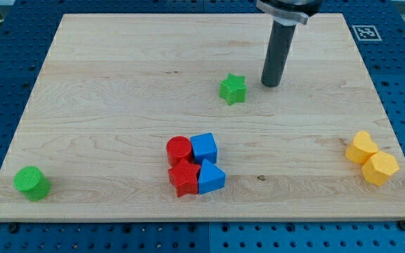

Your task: Move the green star into the green circle

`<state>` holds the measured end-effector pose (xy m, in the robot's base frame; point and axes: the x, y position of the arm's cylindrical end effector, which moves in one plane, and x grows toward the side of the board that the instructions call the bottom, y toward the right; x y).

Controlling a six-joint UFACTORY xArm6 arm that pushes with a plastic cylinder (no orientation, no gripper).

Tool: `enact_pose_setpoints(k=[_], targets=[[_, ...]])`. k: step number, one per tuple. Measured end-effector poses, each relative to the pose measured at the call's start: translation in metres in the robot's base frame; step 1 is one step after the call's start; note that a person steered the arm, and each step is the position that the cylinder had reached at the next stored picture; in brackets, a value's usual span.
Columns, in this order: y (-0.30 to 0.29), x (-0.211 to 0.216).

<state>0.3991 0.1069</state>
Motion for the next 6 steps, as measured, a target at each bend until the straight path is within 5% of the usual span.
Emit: enact_pose_setpoints(k=[2, 6], targets=[[-0.074, 0.004], [-0.119, 0.004]])
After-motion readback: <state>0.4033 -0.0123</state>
